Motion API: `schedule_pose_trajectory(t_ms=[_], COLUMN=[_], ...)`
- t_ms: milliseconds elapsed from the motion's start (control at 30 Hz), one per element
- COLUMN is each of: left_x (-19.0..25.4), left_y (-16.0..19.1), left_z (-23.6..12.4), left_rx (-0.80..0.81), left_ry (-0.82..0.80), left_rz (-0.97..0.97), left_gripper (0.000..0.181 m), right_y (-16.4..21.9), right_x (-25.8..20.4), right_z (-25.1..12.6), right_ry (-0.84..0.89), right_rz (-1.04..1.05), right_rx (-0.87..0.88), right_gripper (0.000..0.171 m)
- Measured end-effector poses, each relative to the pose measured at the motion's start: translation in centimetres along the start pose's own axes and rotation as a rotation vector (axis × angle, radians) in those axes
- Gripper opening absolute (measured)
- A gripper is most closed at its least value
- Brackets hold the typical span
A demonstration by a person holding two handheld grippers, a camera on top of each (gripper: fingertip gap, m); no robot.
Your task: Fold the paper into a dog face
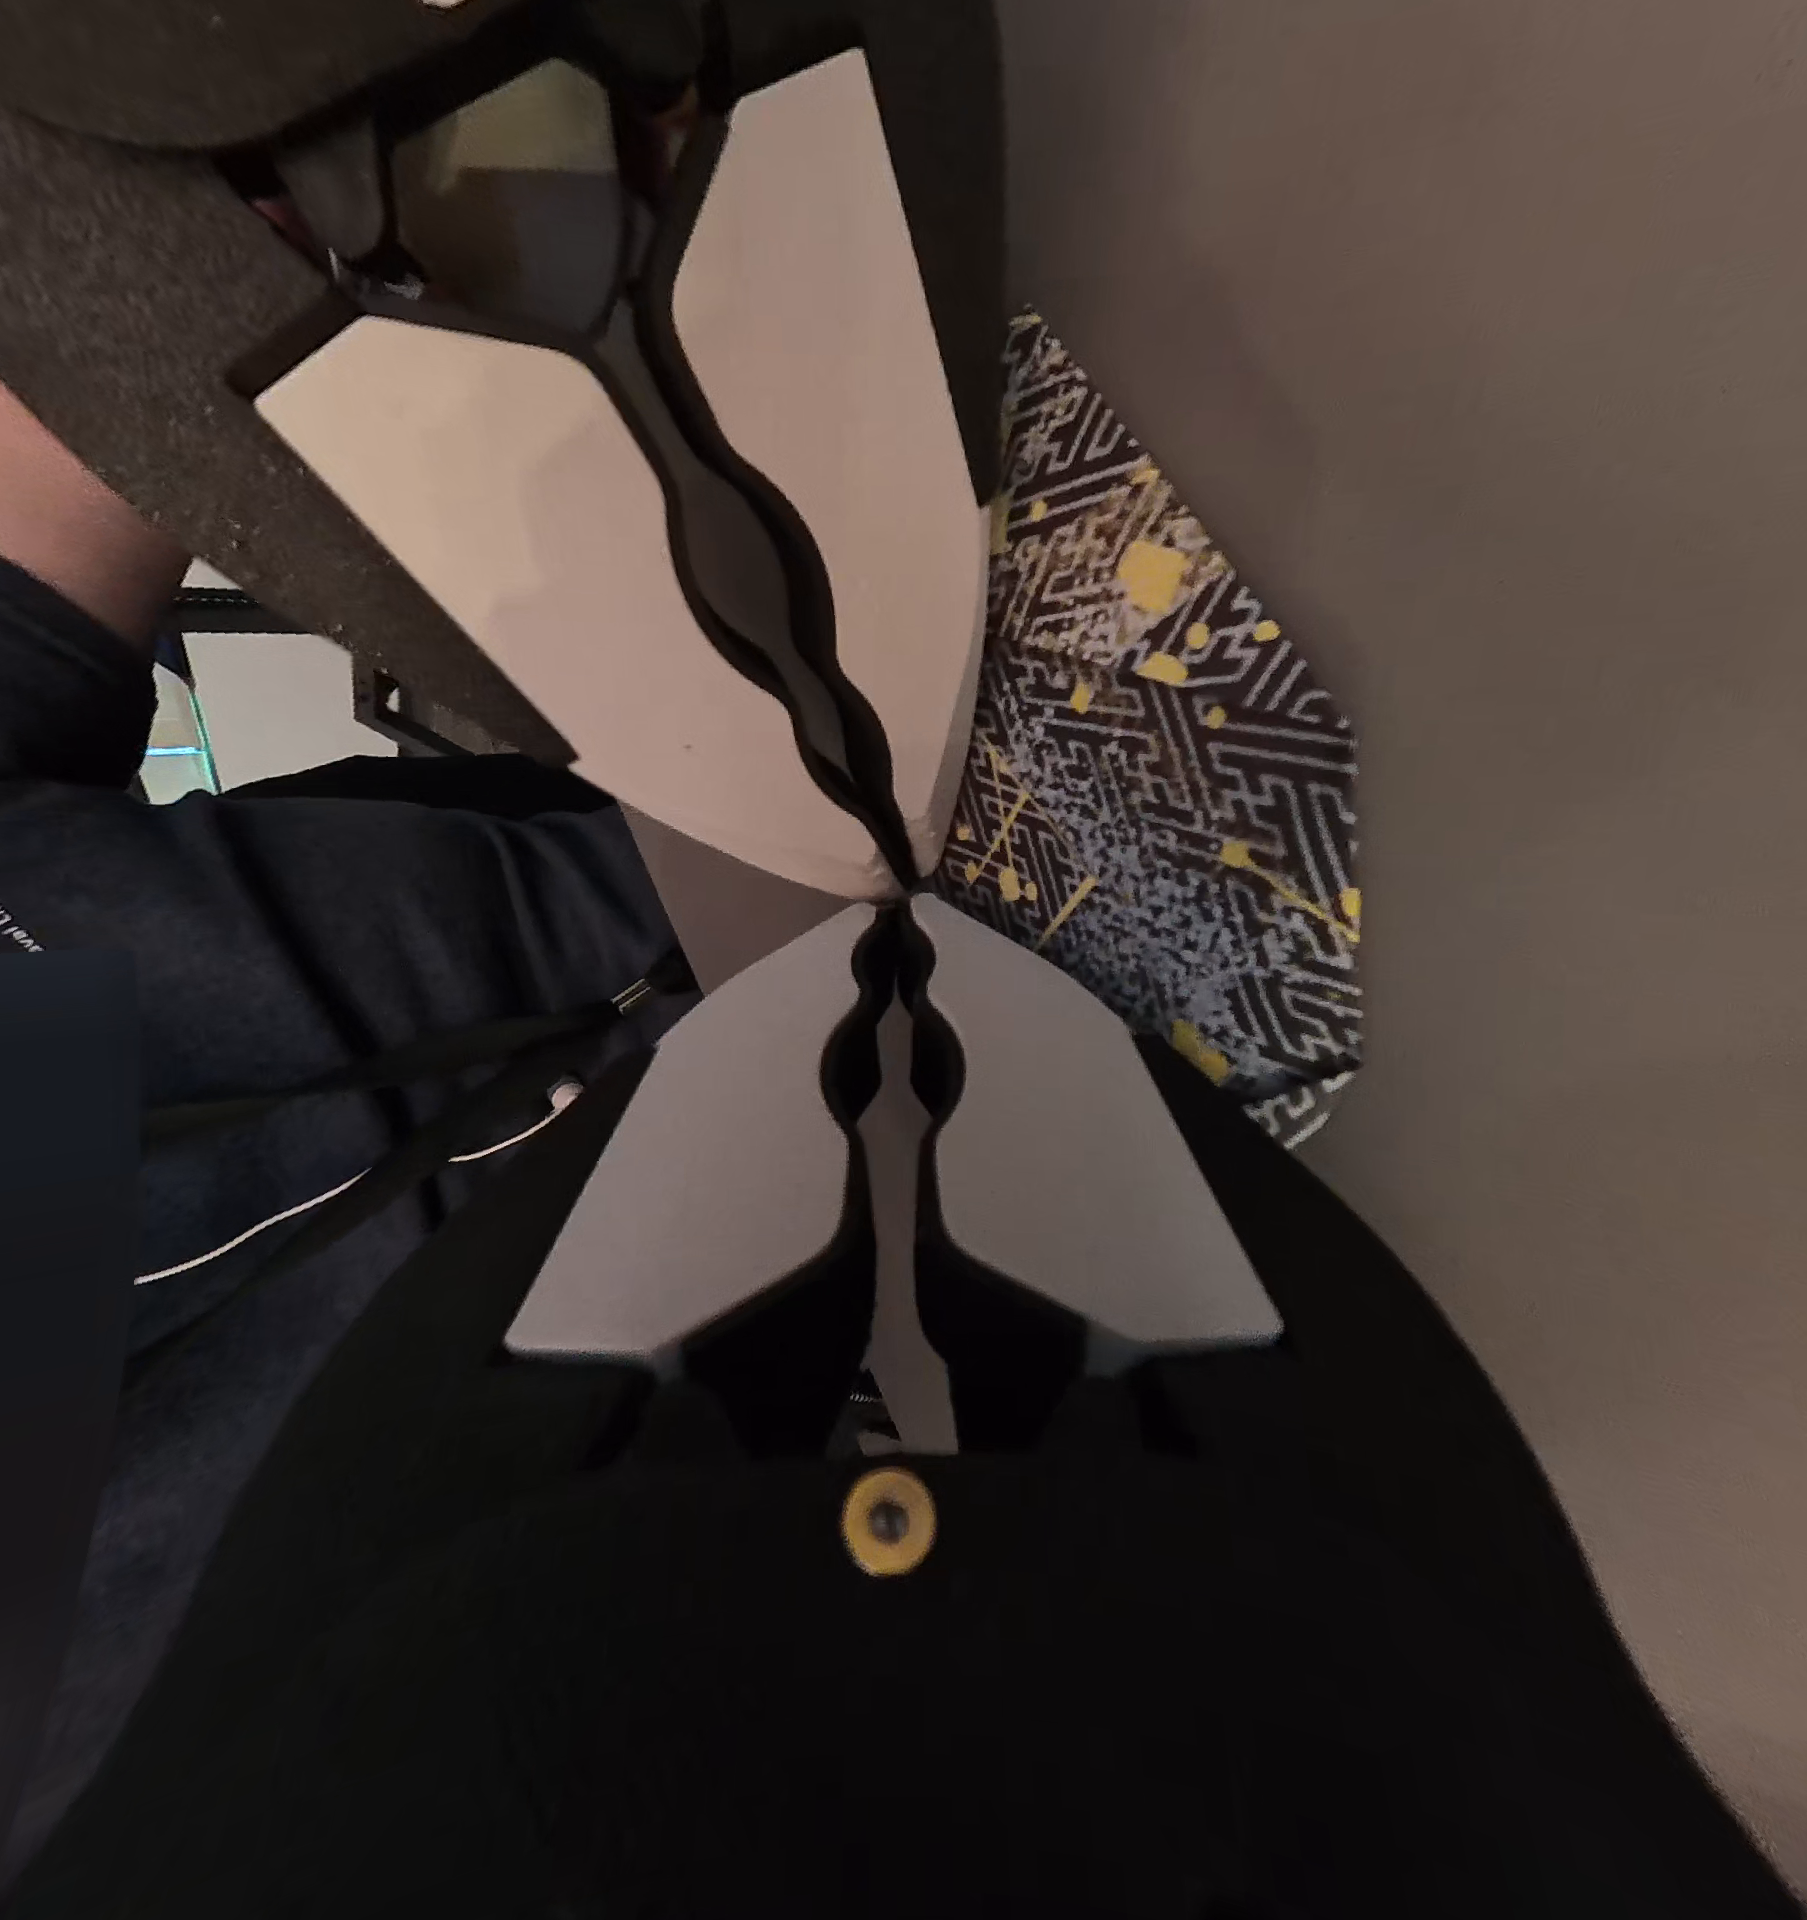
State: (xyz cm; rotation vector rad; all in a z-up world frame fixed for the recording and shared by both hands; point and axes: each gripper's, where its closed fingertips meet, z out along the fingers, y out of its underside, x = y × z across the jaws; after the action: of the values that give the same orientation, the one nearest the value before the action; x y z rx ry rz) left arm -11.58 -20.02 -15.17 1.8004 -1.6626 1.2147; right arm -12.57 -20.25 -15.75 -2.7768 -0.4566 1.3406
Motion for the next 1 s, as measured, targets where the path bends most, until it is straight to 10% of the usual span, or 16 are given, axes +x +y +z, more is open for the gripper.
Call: schedule_pose_trajectory(t_ms=[1000], left_x=[-1.2], left_y=[0.9], left_z=[-1.6], left_rx=[-0.036], left_ry=[-0.243], left_rz=[0.089], left_gripper=[0.0], right_y=[-1.3], right_x=[-0.4], right_z=[0.4], right_ry=[-0.047], right_rz=[0.042], right_rx=[0.053], right_gripper=[0.002])
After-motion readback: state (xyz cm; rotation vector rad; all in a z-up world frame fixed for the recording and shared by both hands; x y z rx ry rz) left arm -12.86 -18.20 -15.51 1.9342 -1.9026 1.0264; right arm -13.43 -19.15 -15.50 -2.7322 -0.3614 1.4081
